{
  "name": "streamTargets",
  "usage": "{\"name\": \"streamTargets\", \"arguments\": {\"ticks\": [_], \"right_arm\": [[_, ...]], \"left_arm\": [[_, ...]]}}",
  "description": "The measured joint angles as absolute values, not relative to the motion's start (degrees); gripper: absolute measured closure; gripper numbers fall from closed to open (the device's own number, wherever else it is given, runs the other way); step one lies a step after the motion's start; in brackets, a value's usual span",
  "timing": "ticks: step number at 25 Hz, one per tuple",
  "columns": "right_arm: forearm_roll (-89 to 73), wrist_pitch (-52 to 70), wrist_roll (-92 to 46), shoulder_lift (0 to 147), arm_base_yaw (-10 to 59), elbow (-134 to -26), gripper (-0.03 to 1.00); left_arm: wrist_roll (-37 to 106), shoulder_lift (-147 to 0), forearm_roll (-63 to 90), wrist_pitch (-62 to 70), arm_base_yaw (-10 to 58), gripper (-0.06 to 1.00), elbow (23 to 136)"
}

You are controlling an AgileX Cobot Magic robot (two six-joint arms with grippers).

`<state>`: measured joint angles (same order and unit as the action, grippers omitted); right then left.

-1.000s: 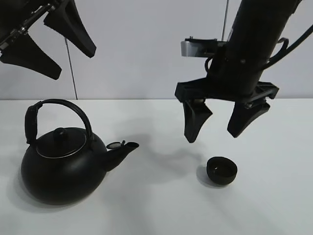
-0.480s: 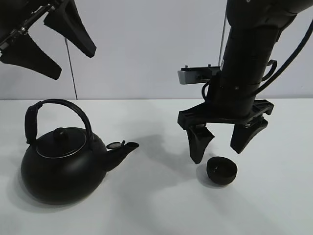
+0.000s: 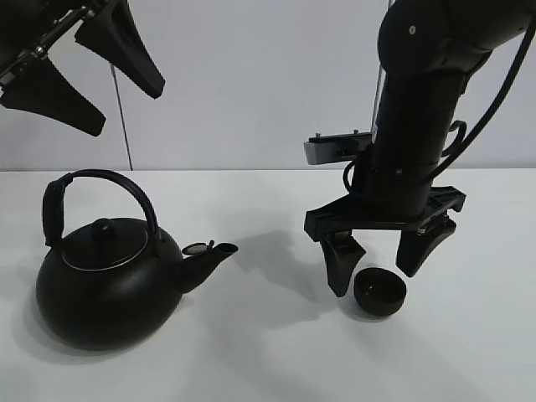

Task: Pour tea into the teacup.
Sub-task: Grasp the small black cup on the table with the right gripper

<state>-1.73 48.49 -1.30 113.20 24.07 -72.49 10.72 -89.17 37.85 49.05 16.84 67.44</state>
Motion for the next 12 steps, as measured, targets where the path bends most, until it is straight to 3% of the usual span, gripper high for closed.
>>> {"name": "streamTargets", "arguments": {"ticks": [12], "right_arm": [[-1.9, 47.0, 0.0, 115.5, 24.1, -72.6, 0.38]], "left_arm": [[10.7, -89.2, 37.8, 49.0, 16.8, 0.44, 67.4]]}}
